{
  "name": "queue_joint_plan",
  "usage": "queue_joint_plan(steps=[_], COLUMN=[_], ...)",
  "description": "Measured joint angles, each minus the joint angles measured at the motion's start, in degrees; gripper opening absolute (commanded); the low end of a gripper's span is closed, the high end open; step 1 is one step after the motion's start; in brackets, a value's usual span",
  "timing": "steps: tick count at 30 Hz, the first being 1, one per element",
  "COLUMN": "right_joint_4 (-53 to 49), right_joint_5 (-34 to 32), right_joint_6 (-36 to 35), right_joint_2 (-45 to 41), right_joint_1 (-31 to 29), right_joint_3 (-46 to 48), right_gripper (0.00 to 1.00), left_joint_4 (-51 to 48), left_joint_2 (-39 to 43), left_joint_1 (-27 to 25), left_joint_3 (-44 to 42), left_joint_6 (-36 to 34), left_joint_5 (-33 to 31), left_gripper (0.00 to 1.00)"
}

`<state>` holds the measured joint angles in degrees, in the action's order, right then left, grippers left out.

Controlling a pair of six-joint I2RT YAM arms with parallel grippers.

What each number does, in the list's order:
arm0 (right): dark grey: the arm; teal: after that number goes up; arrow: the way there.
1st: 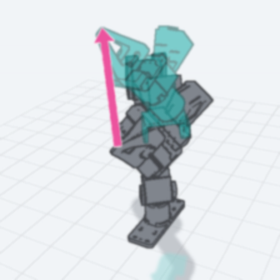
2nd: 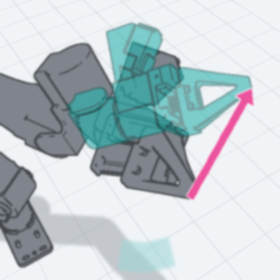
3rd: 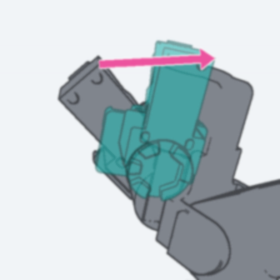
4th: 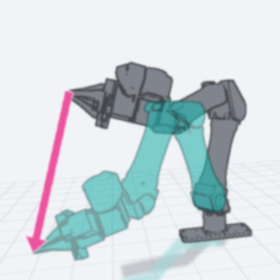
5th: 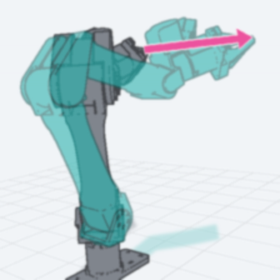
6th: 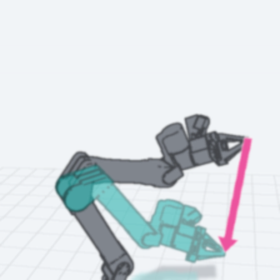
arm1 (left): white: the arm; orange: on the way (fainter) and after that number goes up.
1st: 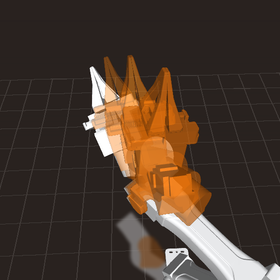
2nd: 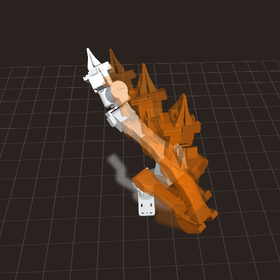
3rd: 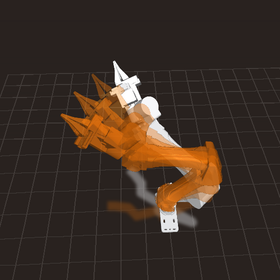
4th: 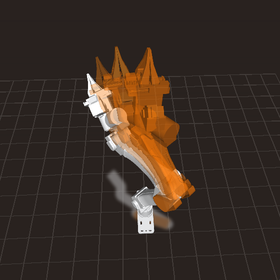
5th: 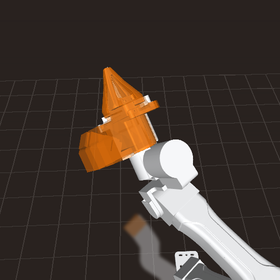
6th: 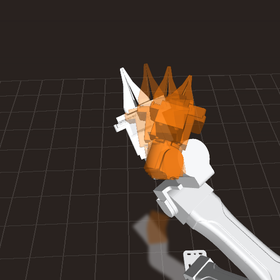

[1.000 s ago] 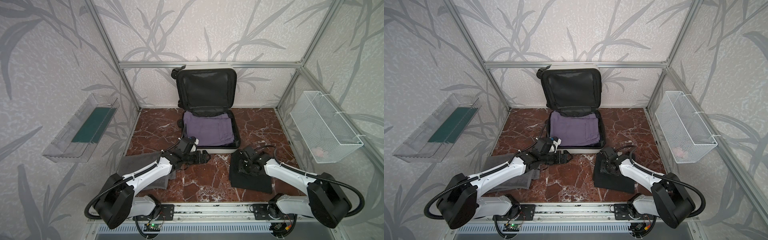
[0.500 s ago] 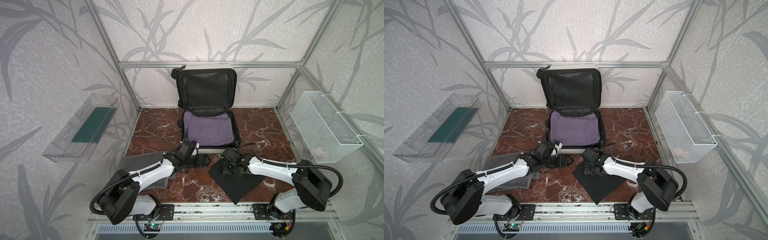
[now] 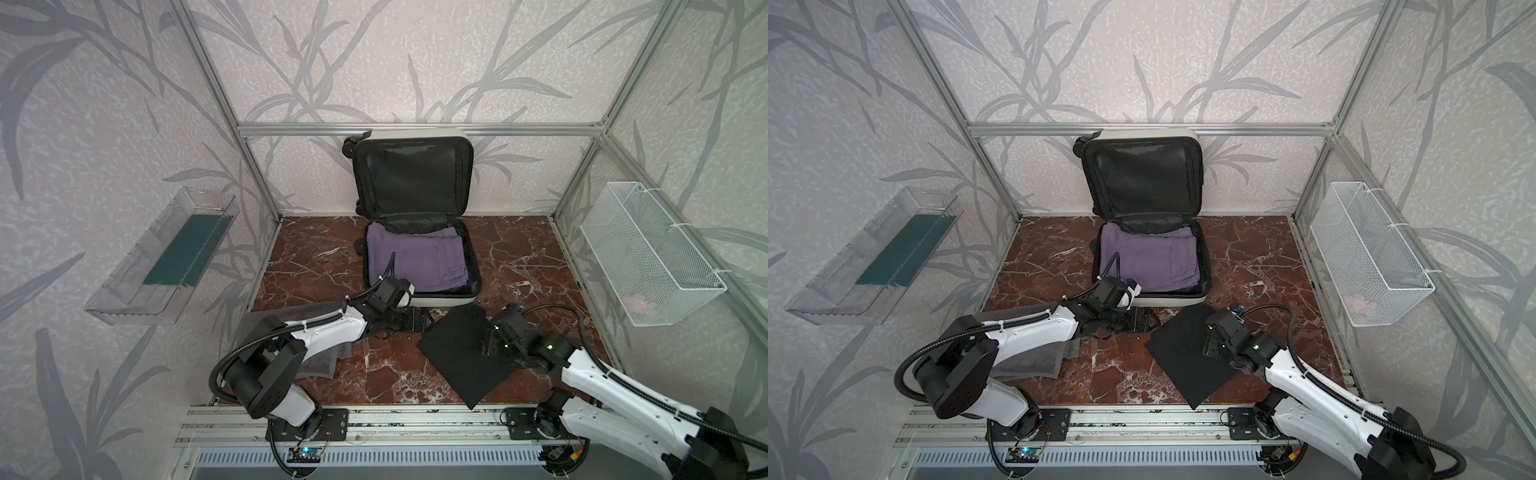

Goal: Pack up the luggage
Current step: 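Grasp opposite edges of the black t-shirt with both grippers and lift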

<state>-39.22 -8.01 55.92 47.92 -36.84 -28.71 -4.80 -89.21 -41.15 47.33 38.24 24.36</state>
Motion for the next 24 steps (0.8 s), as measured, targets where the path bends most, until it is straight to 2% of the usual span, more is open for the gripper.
queue_joint_plan(steps=[4,7,18,24], right_joint_4=[-5.77,-9.01,-10.40,-4.81], right_joint_5=[0.37,0.81,6.95,9.66], right_joint_6=[0.09,0.79,6.21,8.15], right_joint_2=[-6.80,-9.55,-13.57,-14.97], right_joint_1=[4.15,5.64,6.19,6.27], right_joint_3=[1.22,1.29,9.81,11.58], right_gripper=[0.78,0.81,0.81,0.79], left_joint_4=[-2.67,-4.92,-7.74,-7.37], left_joint_2=[-4.76,-8.20,-15.50,-16.61], left_joint_1=[-1.38,-2.05,-3.48,-3.80], left_joint_3=[5.35,8.87,15.58,16.41], left_joint_6=[-3.08,-5.46,-10.78,-11.87], left_joint_5=[0.52,1.20,1.55,2.95], left_gripper=[0.99,0.99,0.99,0.91])
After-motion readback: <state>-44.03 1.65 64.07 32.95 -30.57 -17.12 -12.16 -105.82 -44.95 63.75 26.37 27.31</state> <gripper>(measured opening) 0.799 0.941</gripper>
